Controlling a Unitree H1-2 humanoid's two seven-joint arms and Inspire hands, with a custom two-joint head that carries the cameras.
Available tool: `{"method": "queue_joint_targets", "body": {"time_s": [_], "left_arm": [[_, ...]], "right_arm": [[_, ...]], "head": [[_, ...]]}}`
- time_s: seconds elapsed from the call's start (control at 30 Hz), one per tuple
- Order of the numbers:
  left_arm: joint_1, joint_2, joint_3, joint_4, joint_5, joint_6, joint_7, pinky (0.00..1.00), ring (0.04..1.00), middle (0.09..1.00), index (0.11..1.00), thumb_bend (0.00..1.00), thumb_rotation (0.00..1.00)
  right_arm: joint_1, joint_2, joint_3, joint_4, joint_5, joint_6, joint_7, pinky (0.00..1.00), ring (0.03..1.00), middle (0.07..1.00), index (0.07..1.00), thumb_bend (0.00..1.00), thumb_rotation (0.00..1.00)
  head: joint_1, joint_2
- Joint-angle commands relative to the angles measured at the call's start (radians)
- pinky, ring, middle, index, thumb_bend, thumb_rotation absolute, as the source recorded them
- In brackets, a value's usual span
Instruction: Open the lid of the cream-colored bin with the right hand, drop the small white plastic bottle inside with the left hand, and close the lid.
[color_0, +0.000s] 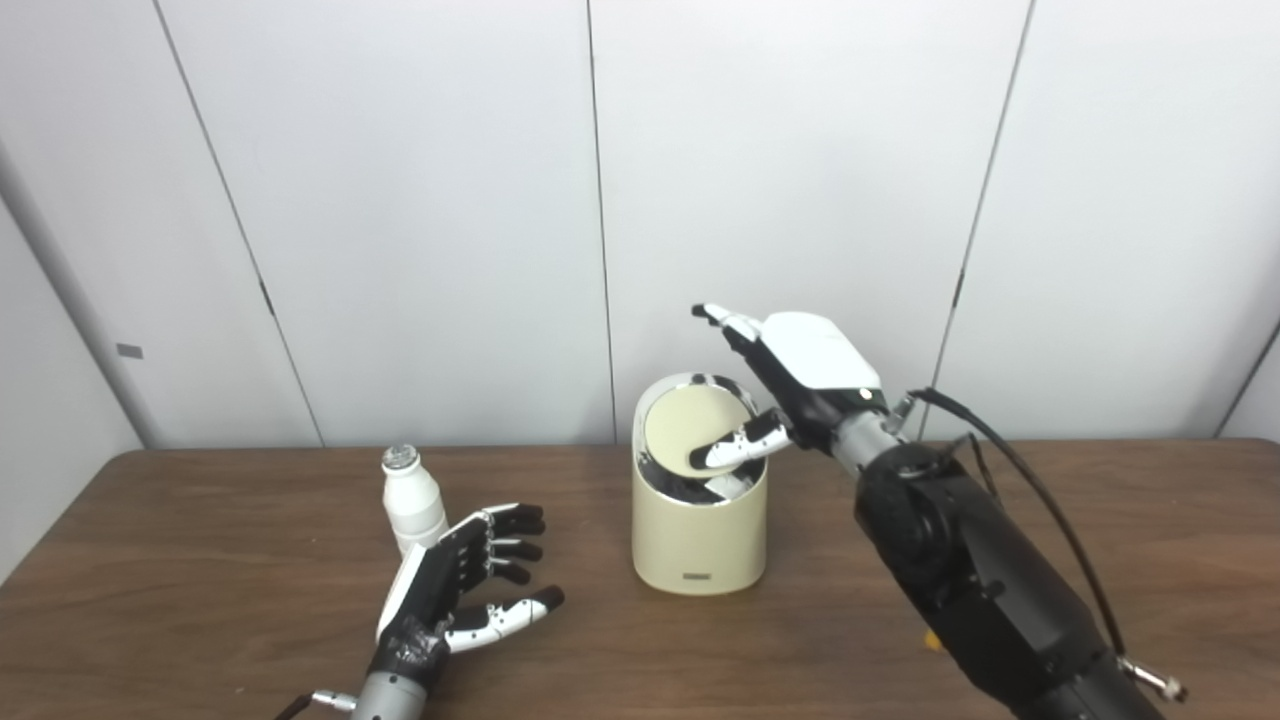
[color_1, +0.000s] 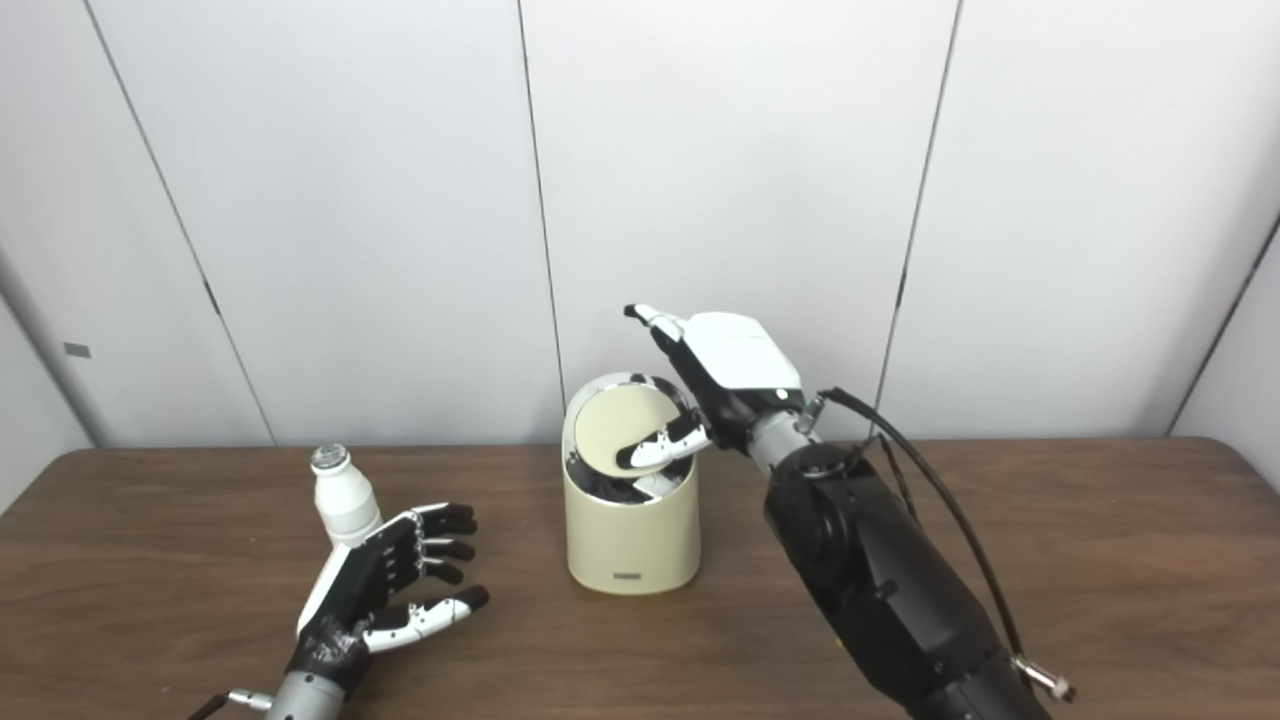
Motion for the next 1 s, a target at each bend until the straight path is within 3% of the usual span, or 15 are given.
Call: {"method": "queue_joint_targets", "body": {"time_s": [0.0,0.13,0.23,0.4,0.67,0.97], "left_arm": [[0.035,-0.004,-0.005,0.03,-0.001,-0.01,0.008,0.58,0.662,0.733,0.735,0.64,0.0],[0.035,-0.004,-0.005,0.031,-0.005,-0.01,0.005,0.58,0.658,0.729,0.737,0.65,0.0],[0.035,-0.007,-0.004,0.027,-0.009,-0.006,0.004,0.59,0.663,0.731,0.735,0.64,0.0],[0.035,-0.007,-0.006,0.028,-0.006,-0.01,0.004,0.59,0.665,0.735,0.734,0.66,0.01],[0.039,-0.009,-0.006,0.018,-0.012,-0.002,0.0,0.59,0.665,0.735,0.739,0.64,0.0],[0.037,-0.009,-0.006,0.018,-0.009,-0.002,0.002,0.59,0.662,0.734,0.736,0.65,0.0]], "right_arm": [[-0.006,0.017,-0.081,-0.035,0.075,0.016,-0.024,0.69,0.829,0.89,0.914,0.91,0.34],[0.045,0.049,-0.219,-0.04,0.233,-0.018,-0.046,0.62,0.791,0.873,0.899,0.9,0.37],[0.102,0.053,-0.272,-0.059,0.291,-0.04,-0.064,0.6,0.766,0.848,0.878,0.86,0.39],[0.19,0.07,-0.332,-0.068,0.391,-0.09,-0.097,0.64,0.792,0.847,0.882,0.81,0.38],[0.305,0.078,-0.345,-0.07,0.457,-0.216,-0.144,0.68,0.8,0.845,0.871,0.75,0.37],[0.393,0.087,-0.33,-0.089,0.465,-0.248,-0.152,0.66,0.781,0.857,0.863,0.78,0.32]], "head": [[0.0,0.0],[0.003,0.003],[0.004,0.003],[0.004,0.003],[0.0,0.006],[-0.001,0.008]]}}
